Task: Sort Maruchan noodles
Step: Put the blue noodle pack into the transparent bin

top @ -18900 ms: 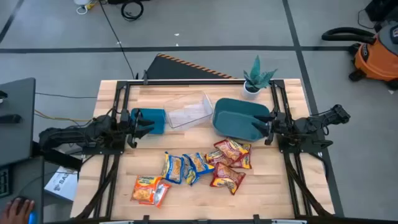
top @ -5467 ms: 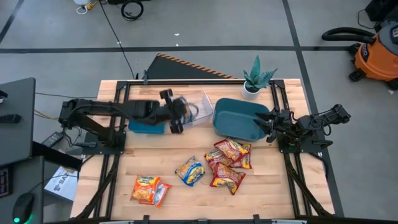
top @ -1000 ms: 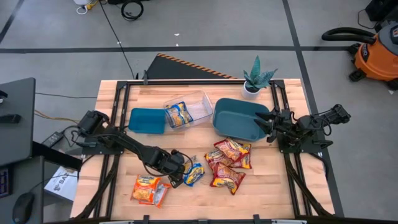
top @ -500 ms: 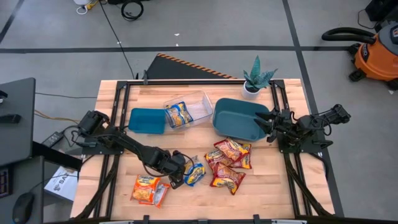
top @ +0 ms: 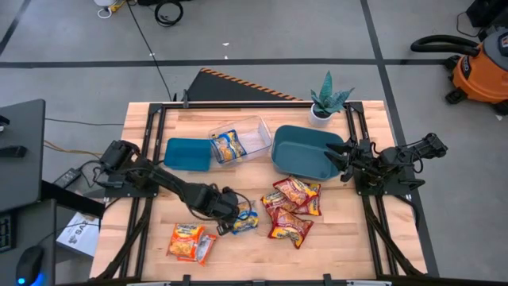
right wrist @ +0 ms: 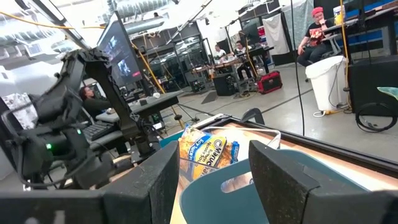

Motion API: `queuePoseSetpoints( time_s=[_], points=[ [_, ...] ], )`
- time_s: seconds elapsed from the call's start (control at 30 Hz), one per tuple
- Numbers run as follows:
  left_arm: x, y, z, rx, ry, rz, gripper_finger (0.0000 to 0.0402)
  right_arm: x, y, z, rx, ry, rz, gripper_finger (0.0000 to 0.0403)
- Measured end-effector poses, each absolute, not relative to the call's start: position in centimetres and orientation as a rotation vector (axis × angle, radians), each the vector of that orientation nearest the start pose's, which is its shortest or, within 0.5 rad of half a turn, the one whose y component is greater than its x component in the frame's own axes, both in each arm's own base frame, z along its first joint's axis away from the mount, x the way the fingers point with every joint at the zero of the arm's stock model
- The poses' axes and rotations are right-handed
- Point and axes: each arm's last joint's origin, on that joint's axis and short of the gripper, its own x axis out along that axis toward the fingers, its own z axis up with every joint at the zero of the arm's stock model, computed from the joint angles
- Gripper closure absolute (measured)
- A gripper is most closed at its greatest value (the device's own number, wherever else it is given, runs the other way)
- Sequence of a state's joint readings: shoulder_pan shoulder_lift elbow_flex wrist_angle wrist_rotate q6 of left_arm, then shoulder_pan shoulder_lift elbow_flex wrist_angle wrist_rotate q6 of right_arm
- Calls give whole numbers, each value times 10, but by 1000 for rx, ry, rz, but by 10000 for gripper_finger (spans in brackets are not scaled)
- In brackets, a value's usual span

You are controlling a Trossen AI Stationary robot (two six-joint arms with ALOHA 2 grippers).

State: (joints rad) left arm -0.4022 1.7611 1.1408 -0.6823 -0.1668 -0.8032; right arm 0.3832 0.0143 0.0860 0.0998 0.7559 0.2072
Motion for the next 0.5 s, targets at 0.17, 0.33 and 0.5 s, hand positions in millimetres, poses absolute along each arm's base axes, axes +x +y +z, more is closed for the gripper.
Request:
queuePoseSetpoints(
  time_s=[0.17, 0.33, 0.5],
  points=[
    [317, -108, 213, -96, 1159, 470, 399, 85, 13, 200, 297, -184, -356, 204],
    [330, -97, 242, 89, 1007, 579, 397, 85, 13, 200, 297, -184, -356, 204],
    [337, -87, 253, 161, 953, 634, 398, 85, 13, 200, 297, -184, -356, 204]
  ],
)
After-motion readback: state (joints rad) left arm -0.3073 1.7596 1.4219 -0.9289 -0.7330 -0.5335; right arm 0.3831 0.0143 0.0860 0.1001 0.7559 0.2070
